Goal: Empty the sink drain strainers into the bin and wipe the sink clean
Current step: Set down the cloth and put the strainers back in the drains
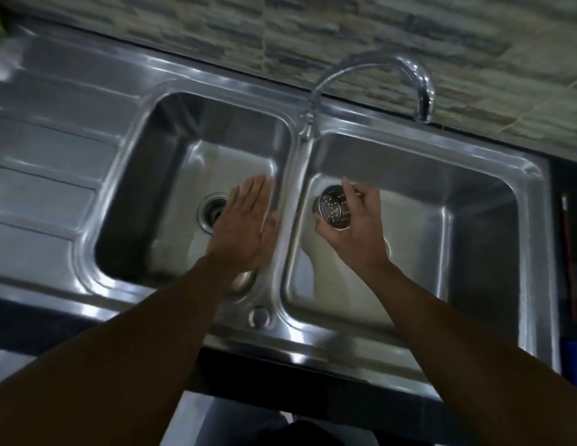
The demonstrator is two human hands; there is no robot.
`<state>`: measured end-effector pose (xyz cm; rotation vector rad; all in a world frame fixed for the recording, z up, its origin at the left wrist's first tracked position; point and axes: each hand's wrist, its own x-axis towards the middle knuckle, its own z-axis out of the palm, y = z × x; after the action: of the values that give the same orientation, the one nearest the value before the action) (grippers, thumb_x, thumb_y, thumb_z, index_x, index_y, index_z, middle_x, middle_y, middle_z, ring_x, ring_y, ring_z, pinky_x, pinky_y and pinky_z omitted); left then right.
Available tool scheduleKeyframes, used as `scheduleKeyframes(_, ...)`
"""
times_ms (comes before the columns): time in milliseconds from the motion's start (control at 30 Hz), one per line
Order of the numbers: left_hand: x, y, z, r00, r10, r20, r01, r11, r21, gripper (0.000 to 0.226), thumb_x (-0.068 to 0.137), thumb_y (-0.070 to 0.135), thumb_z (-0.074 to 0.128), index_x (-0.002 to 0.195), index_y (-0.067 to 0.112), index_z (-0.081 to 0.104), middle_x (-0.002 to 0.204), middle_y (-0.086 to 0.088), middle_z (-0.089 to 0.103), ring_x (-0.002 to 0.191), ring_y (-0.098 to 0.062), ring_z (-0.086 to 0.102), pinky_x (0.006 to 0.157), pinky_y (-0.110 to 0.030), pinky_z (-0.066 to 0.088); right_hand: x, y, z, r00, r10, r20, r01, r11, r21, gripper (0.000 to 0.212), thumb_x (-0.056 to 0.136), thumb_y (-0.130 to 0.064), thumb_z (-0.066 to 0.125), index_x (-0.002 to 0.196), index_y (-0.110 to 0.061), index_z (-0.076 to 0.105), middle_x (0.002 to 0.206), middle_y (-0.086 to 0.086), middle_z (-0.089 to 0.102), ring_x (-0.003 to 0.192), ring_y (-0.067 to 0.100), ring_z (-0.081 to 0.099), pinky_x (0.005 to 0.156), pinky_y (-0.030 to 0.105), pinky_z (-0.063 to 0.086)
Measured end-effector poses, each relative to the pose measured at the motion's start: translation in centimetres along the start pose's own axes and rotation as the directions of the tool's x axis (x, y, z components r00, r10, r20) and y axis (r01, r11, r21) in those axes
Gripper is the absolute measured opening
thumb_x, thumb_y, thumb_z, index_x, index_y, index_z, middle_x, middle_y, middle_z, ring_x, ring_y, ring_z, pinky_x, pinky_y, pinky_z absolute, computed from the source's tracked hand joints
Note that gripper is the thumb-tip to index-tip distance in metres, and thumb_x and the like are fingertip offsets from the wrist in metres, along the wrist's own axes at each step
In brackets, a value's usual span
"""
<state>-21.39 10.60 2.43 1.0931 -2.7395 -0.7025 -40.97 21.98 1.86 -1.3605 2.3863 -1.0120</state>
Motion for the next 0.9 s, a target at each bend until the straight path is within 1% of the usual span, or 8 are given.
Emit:
scheduleKeyframes(100, -1.4, -4.6, -3.8, 0.995, -0.085, -0.055, 0.090, 0.992, 0.088, 0.069, 0.101, 0.040, 0.017, 0.160, 0.006, 0.016, 0.168, -0.013, 0.013, 0.158, -0.026, 0.009, 0.129, -0.042, 0.003, 0.9, -3.7, 1.7, 0.995, -0.097, 0.035, 0.095, 0.994, 0.044, 0.086, 0.074, -0.045, 0.083, 0.145, -0.013, 0.048, 0.127, 0.002, 0.040, 0.117, 0.009, 0.046, 0.105, 0.012, 0.039)
scheduleKeyframes(200, -2.9, -9.8, -6.8, 0.984, -0.134, -0.120, 0.153, 0.975, 0.164, 0.069, 0.102, 0.042, 0.017, 0.159, 0.005, 0.022, 0.166, -0.016, 0.021, 0.156, -0.030, 0.016, 0.128, -0.047, 0.010, 2.1, -7.1, 3.9, 0.975, -0.184, 0.121, 0.180, 0.983, 0.039, 0.088, 0.074, -0.058, 0.076, 0.145, -0.016, 0.048, 0.127, 0.000, 0.041, 0.117, 0.012, 0.047, 0.103, 0.020, 0.044)
scheduleKeyframes(300, -4.4, -14.9, -8.4, 0.966, -0.193, -0.171, 0.222, 0.960, 0.172, 0.067, 0.103, 0.043, 0.021, 0.157, 0.002, 0.027, 0.162, -0.022, 0.029, 0.153, -0.036, 0.024, 0.127, -0.050, 0.016, 2.9, -9.7, 6.6, 0.945, -0.239, 0.225, 0.247, 0.969, -0.009, 0.090, 0.075, -0.071, 0.068, 0.144, -0.017, 0.046, 0.127, 0.000, 0.043, 0.119, 0.014, 0.044, 0.102, 0.024, 0.041)
scheduleKeyframes(367, -5.0, -17.6, -8.7, 0.962, -0.224, -0.157, 0.249, 0.955, 0.162, 0.069, 0.104, 0.045, 0.020, 0.156, 0.000, 0.026, 0.162, -0.024, 0.028, 0.153, -0.039, 0.022, 0.126, -0.051, 0.015, 3.2, -10.8, 8.7, 0.931, -0.241, 0.275, 0.258, 0.966, -0.027, 0.088, 0.076, -0.069, 0.071, 0.143, -0.016, 0.049, 0.128, 0.001, 0.046, 0.120, 0.017, 0.044, 0.105, 0.028, 0.040)
scheduleKeyframes(467, -5.5, -20.2, -8.4, 0.963, -0.233, -0.132, 0.250, 0.959, 0.131, 0.066, 0.104, 0.039, 0.024, 0.156, -0.002, 0.026, 0.164, -0.024, 0.022, 0.154, -0.040, 0.018, 0.126, -0.053, 0.016, 3.4, -11.3, 12.0, 0.921, -0.193, 0.338, 0.220, 0.975, -0.044, 0.084, 0.077, -0.058, 0.077, 0.144, -0.016, 0.048, 0.134, -0.001, 0.047, 0.124, 0.017, 0.039, 0.107, 0.025, 0.034)
scheduleKeyframes(567, -6.3, -21.3, -7.6, 0.973, -0.178, -0.150, 0.200, 0.969, 0.146, 0.064, 0.106, 0.039, 0.023, 0.158, 0.002, 0.025, 0.167, -0.018, 0.017, 0.156, -0.033, 0.013, 0.127, -0.051, 0.015, 3.4, -10.8, 15.1, 0.896, -0.166, 0.413, 0.208, 0.976, -0.060, 0.084, 0.077, -0.040, 0.081, 0.148, -0.016, 0.043, 0.138, -0.002, 0.044, 0.128, 0.016, 0.033, 0.109, 0.025, 0.032)
scheduleKeyframes(667, -6.4, -21.5, -7.2, 0.966, -0.176, -0.187, 0.210, 0.961, 0.178, 0.062, 0.108, 0.042, 0.018, 0.159, 0.007, 0.024, 0.168, -0.013, 0.016, 0.158, -0.026, 0.011, 0.128, -0.047, 0.014, 3.6, -9.9, 17.4, 0.868, -0.159, 0.470, 0.230, 0.968, -0.097, 0.087, 0.076, -0.027, 0.082, 0.150, -0.015, 0.038, 0.141, -0.001, 0.042, 0.131, 0.017, 0.031, 0.114, 0.028, 0.033)
scheduleKeyframes(900, -6.1, -21.9, -6.8, 0.959, -0.188, -0.212, 0.230, 0.954, 0.192, 0.060, 0.109, 0.041, 0.016, 0.160, 0.010, 0.022, 0.169, -0.010, 0.015, 0.158, -0.023, 0.009, 0.129, -0.043, 0.012, 3.6, -8.6, 21.6, 0.846, -0.083, 0.527, 0.179, 0.975, -0.134, 0.084, 0.075, -0.034, 0.084, 0.146, -0.020, 0.041, 0.141, 0.000, 0.045, 0.129, 0.019, 0.036, 0.111, 0.029, 0.036)
